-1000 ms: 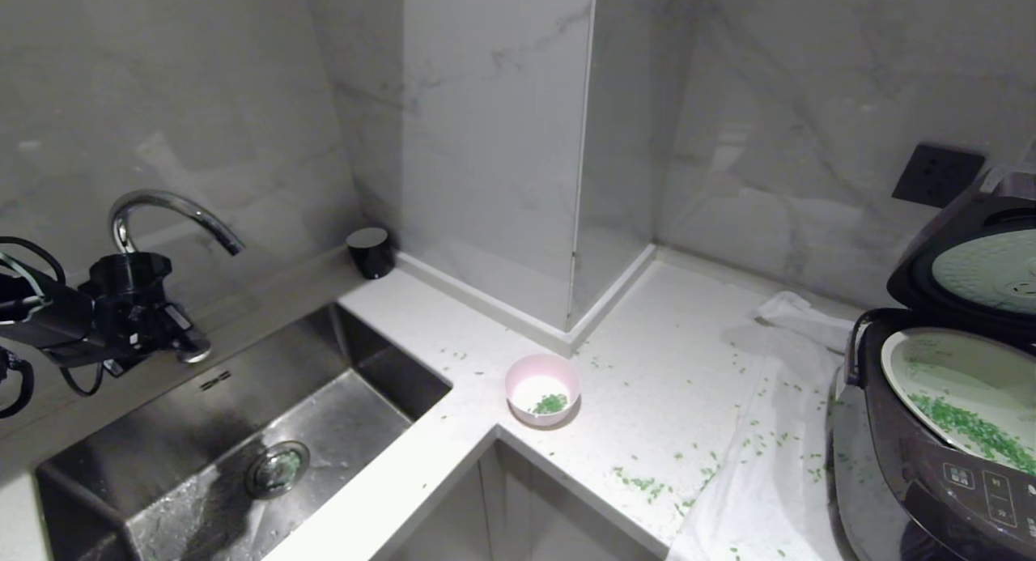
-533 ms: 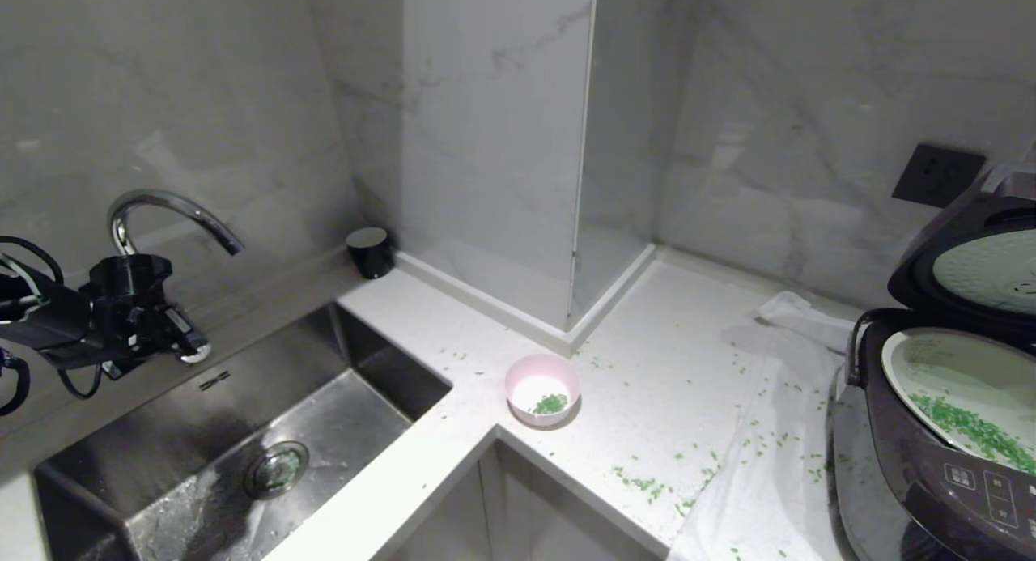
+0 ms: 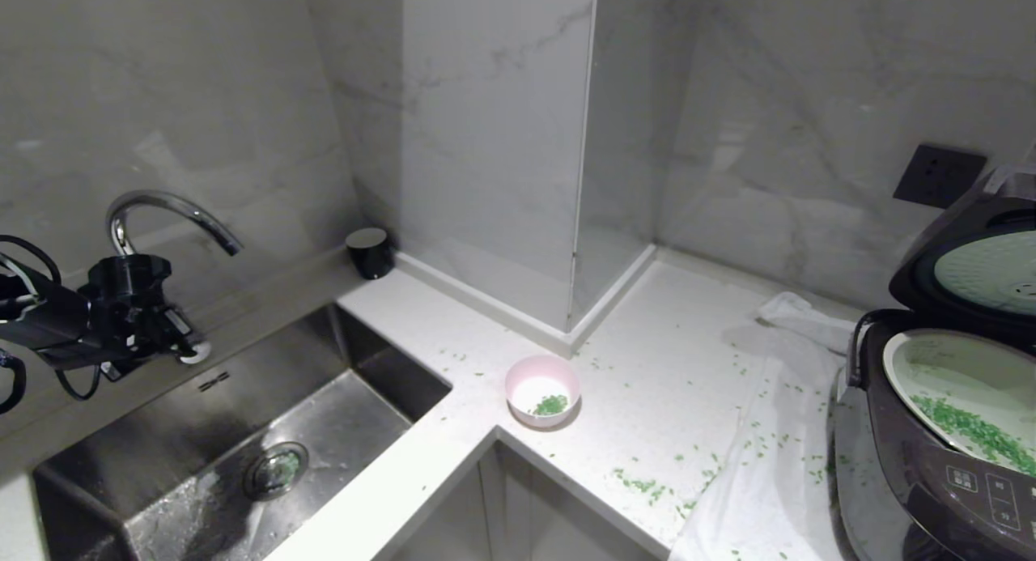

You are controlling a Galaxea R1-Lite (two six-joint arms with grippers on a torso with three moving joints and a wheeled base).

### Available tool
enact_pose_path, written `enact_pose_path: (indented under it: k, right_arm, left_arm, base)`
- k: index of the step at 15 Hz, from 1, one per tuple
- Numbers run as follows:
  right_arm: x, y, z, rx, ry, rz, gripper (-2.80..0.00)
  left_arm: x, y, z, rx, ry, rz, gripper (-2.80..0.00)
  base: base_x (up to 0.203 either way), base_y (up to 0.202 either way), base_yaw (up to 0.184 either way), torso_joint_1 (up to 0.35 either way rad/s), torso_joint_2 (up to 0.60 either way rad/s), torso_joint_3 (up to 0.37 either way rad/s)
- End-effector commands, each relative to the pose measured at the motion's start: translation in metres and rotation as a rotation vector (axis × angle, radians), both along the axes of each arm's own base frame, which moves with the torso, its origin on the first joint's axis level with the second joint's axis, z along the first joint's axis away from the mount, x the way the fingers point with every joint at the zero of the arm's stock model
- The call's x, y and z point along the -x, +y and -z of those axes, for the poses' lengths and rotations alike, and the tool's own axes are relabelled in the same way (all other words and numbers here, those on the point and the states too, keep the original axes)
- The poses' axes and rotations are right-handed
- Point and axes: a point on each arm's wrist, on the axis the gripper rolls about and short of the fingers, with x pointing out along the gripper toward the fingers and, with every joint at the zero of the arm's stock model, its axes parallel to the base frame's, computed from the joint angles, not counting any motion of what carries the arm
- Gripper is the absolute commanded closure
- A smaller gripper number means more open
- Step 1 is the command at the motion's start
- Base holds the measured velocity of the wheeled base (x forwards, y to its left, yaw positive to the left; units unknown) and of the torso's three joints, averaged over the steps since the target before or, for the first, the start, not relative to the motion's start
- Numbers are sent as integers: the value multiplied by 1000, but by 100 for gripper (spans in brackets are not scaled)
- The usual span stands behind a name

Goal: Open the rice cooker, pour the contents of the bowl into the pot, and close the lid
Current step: Turn on the tap

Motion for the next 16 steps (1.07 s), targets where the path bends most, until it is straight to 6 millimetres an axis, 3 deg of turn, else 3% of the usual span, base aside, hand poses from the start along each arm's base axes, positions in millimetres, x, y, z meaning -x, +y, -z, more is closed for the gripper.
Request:
enact_pose_path:
  k: [1,16]
  right_arm:
    - [0,0,0,0,3,-1,0]
    - [0,0,0,1,4,-1,0]
  left_arm:
    - [1,0,-1,-1,-4,-5,0]
    - [9,-8,2,12,24,6,0]
  base:
    - [0,0,0,0,0,0]
    - [0,0,0,0,0,0]
